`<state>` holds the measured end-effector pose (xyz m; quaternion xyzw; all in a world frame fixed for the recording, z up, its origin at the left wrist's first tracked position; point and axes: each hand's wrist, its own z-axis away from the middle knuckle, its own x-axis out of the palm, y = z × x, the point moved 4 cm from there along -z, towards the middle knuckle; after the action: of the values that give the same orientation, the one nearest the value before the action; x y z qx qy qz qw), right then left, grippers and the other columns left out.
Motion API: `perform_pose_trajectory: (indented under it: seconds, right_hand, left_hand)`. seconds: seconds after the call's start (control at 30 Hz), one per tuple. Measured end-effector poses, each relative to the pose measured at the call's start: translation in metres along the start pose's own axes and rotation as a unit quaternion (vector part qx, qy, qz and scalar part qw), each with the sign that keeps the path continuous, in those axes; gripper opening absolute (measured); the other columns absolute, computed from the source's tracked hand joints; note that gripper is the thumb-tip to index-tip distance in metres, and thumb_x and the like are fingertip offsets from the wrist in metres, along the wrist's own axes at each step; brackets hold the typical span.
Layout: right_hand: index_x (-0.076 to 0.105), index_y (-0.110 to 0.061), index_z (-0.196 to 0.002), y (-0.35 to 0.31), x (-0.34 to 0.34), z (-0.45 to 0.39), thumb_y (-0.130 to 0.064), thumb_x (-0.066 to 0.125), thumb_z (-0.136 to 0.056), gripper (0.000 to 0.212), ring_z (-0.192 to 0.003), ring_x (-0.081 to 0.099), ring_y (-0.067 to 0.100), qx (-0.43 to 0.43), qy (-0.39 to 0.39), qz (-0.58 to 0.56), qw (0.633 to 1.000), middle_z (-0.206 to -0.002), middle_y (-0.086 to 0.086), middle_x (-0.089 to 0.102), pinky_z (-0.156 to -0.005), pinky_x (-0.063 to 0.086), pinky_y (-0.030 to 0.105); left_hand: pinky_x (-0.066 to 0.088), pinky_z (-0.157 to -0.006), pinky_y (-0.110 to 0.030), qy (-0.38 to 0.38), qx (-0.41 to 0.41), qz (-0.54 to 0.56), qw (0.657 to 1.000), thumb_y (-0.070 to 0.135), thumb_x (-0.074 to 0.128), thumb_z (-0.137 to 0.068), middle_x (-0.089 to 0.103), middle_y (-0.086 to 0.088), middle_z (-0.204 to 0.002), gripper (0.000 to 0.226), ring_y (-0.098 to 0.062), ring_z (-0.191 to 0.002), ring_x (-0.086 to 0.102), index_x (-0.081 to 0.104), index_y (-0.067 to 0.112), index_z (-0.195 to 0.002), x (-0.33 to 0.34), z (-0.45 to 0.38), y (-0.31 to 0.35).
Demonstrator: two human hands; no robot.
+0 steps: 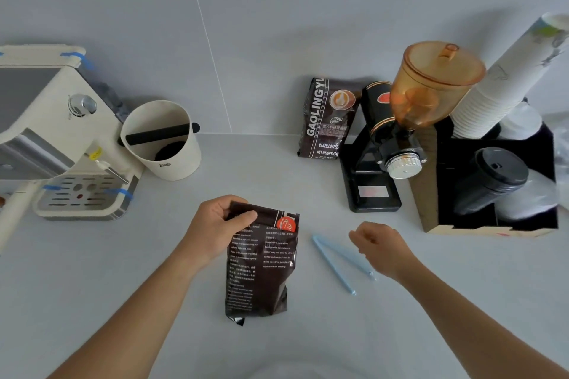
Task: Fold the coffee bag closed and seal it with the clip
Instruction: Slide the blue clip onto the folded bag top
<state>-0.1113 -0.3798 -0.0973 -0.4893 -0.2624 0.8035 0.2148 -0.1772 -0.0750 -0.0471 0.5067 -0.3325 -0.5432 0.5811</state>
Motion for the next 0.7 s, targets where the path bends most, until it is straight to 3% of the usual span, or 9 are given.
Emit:
perform_pose_trajectory:
  seconds: [0.07,0.17,0.23,0.33,0.47,0.63,0.7]
  right_hand:
    - [0.054,-0.021,-0.063,0.018,0.005,0.003,-0.031,0.057,-0.090,0.029,-0.064,0.052,0.014,0.009,0.003,0.038,0.999,-0.065,-0.006,0.057,-0.057,0.041,0.024]
    - [0.062,-0.024,-0.082,0.025,0.020,0.009,-0.034,0.060,-0.089,0.013,-0.078,0.059,0.016,-0.022,0.000,0.093,0.995,-0.083,-0.006,0.062,-0.065,0.044,0.022]
    - [0.062,-0.025,-0.101,0.024,0.034,0.011,-0.037,0.056,-0.091,0.016,-0.090,0.059,0.018,-0.047,-0.003,0.151,0.987,-0.100,-0.004,0.059,-0.076,0.047,0.026]
    - [0.059,-0.026,-0.117,0.022,0.045,0.011,-0.024,0.049,-0.095,0.024,-0.101,0.055,0.019,-0.065,0.004,0.207,0.976,-0.115,-0.002,0.056,-0.080,0.048,0.027]
    - [0.052,-0.025,-0.121,0.024,0.051,0.007,-0.020,0.051,-0.094,0.028,-0.100,0.056,0.020,-0.065,0.003,0.240,0.969,-0.114,-0.002,0.058,-0.084,0.046,0.029]
    - [0.050,-0.021,-0.120,0.023,0.054,-0.002,-0.010,0.051,-0.092,0.030,-0.085,0.055,0.021,-0.056,0.023,0.220,0.974,-0.099,0.000,0.062,-0.069,0.043,0.027]
    - [0.053,-0.019,-0.120,0.025,0.055,-0.005,-0.006,0.051,-0.091,0.032,-0.087,0.057,0.022,-0.047,0.019,0.207,0.977,-0.100,0.002,0.063,-0.070,0.045,0.027]
  left_hand:
    - [0.055,-0.060,-0.025,0.009,0.002,-0.002,1.000,0.002,0.070,-0.083,0.073,-0.002,-0.070,0.005,-0.013,-0.065,0.069,0.071,0.005,-0.086,0.000,-0.002,-0.001]
    - [0.055,-0.063,-0.030,0.018,0.002,-0.003,1.000,0.001,0.071,-0.082,0.073,-0.002,-0.069,0.006,-0.014,-0.066,0.068,0.071,0.008,-0.083,0.001,-0.005,-0.003]
    - [0.055,-0.064,-0.031,0.018,-0.001,-0.002,1.000,0.001,0.071,-0.082,0.073,-0.001,-0.069,0.008,-0.014,-0.066,0.068,0.071,0.009,-0.082,0.002,-0.006,-0.003]
    - [0.056,-0.065,-0.032,0.020,0.002,-0.003,1.000,0.000,0.070,-0.082,0.072,-0.005,-0.071,0.007,-0.017,-0.068,0.068,0.071,0.007,-0.083,0.002,-0.008,-0.004]
    - [0.056,-0.063,-0.029,0.023,-0.004,0.004,1.000,-0.001,0.069,-0.082,0.072,-0.005,-0.072,0.008,-0.017,-0.068,0.068,0.071,0.007,-0.083,0.002,-0.008,-0.005]
    - [0.056,-0.063,-0.030,0.019,-0.009,0.006,1.000,0.000,0.069,-0.083,0.073,-0.006,-0.072,0.010,-0.019,-0.070,0.069,0.071,0.010,-0.082,0.003,-0.008,-0.004]
    - [0.057,-0.065,-0.032,0.017,-0.011,0.009,1.000,0.001,0.069,-0.083,0.073,-0.008,-0.074,0.010,-0.021,-0.071,0.070,0.071,0.011,-0.082,0.002,-0.007,-0.003]
